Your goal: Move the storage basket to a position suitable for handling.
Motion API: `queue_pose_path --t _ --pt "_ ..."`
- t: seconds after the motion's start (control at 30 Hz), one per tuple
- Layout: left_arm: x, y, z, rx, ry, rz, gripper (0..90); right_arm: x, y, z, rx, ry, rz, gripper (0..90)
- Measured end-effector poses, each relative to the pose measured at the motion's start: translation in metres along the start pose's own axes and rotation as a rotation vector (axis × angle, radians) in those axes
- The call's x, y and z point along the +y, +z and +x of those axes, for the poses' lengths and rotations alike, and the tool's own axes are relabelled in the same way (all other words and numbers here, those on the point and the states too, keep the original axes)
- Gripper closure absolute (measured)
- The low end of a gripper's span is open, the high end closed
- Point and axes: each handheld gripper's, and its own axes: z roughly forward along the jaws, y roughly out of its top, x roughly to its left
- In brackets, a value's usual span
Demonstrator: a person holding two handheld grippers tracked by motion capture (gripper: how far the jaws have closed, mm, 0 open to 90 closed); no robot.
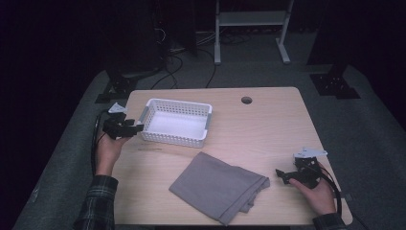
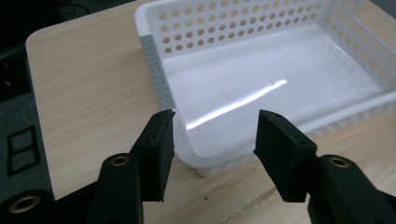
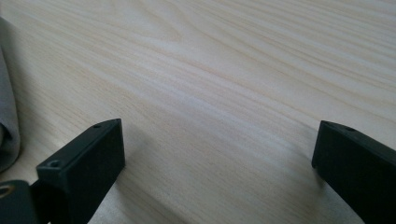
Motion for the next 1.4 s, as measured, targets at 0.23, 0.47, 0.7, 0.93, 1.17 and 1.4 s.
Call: queue_pose_path --t 0.23,0.47,0.7,0.93,1.17,1.4 --pt "0.0 0.011 0.014 0.014 -0.048 0.039 56.1 0.0 0.0 0.0 0.0 0.0 0.0 1.8" --pt "-0.004 0.023 0.017 -0.012 -0.092 0.057 64.5 0.0 0.0 0.0 0.0 0.0 0.0 1.8" --pt "-0.004 0.025 0.014 0.015 -0.101 0.06 71.1 0.0 0.0 0.0 0.0 0.0 0.0 1.8" --pt "0.004 0.031 0.004 0.069 -0.099 0.084 74.5 0.0 0.0 0.0 0.0 0.0 0.0 1.8" --pt "0.014 0.041 -0.01 0.089 -0.095 0.096 77.4 0.0 0.0 0.0 0.0 0.0 0.0 1.8" --pt "0.02 0.048 -0.02 0.1 -0.123 0.093 78.6 0.0 0.0 0.0 0.0 0.0 0.0 1.8"
